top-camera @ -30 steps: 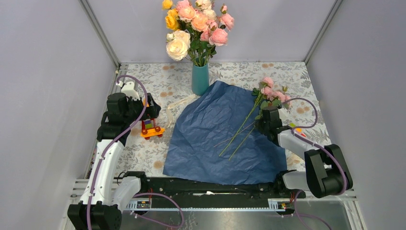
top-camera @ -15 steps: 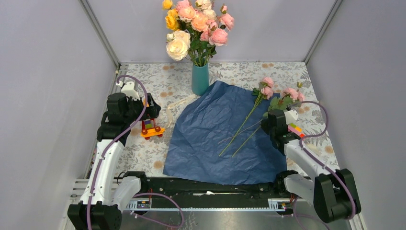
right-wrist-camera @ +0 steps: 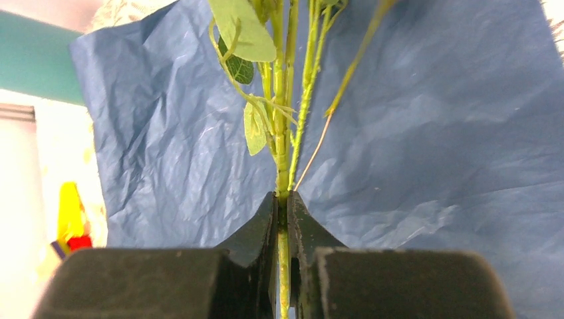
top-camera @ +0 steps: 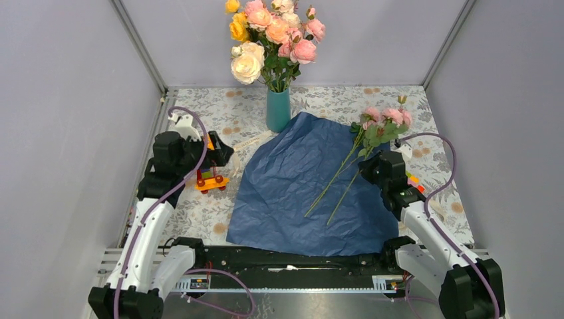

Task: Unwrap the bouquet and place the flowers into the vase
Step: Pick up the fake flower from the wrapping paper, then insert the fake flower into the vase.

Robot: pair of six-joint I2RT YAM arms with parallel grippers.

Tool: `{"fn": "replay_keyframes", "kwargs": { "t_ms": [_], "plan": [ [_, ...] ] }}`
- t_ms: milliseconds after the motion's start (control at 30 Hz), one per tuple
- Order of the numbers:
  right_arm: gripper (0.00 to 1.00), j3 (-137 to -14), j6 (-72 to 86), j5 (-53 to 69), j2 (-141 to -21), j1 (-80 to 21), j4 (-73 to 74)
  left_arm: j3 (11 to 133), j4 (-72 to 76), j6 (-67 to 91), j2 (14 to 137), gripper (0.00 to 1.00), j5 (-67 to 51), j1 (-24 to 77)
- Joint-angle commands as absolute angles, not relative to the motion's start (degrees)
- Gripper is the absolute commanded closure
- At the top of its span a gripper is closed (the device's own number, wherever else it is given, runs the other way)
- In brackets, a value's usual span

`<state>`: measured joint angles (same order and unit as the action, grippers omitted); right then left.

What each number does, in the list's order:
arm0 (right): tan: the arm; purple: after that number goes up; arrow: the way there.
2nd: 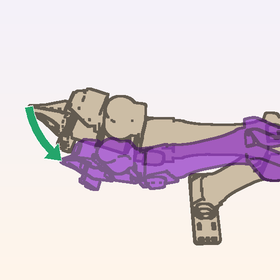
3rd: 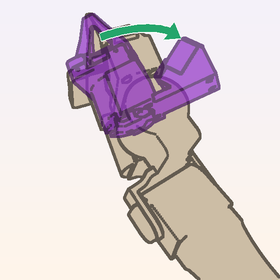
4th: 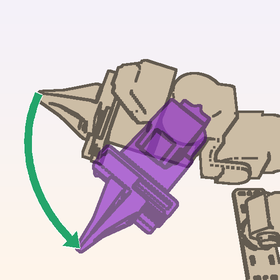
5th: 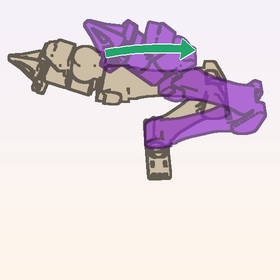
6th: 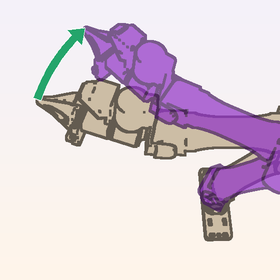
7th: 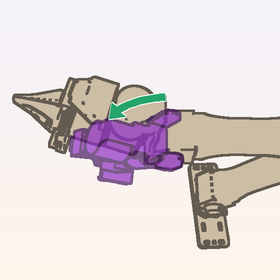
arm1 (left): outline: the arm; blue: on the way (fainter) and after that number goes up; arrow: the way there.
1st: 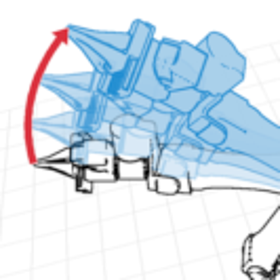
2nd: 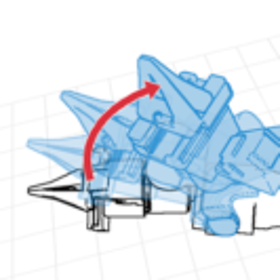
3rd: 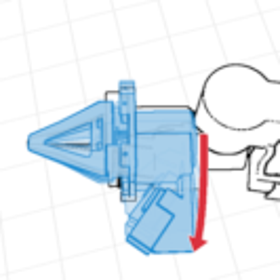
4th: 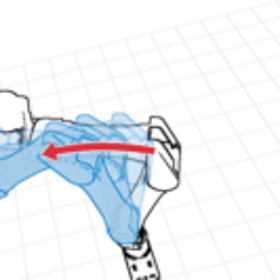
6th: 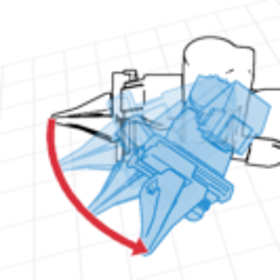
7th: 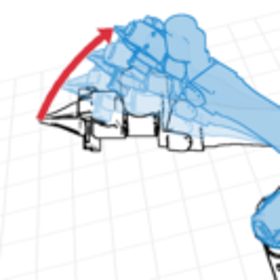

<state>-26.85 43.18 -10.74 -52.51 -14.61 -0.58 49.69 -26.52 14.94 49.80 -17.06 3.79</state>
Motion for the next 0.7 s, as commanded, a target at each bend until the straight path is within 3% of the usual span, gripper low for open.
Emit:
{"fn": "replay_keyframes", "kwargs": {
  "t_ms": [0,267,667],
  "plan": [
    [1.00,-29.37,43.34,-3.23,-51.20,-14.59,1.72,44.69,-18.20,25.46,44.11,0.12,-21.58,9.55],
    [1.00,-25.34,45.37,4.54,-46.58,-15.93,-7.88,33.76,-1.33,43.03,38.77,0.12,-18.29,28.65],
    [1.00,-26.27,49.28,0.26,-41.79,-32.13,-20.30,34.07,20.53,48.27,53.27,0.12,-16.11,52.66]
  ]
}}
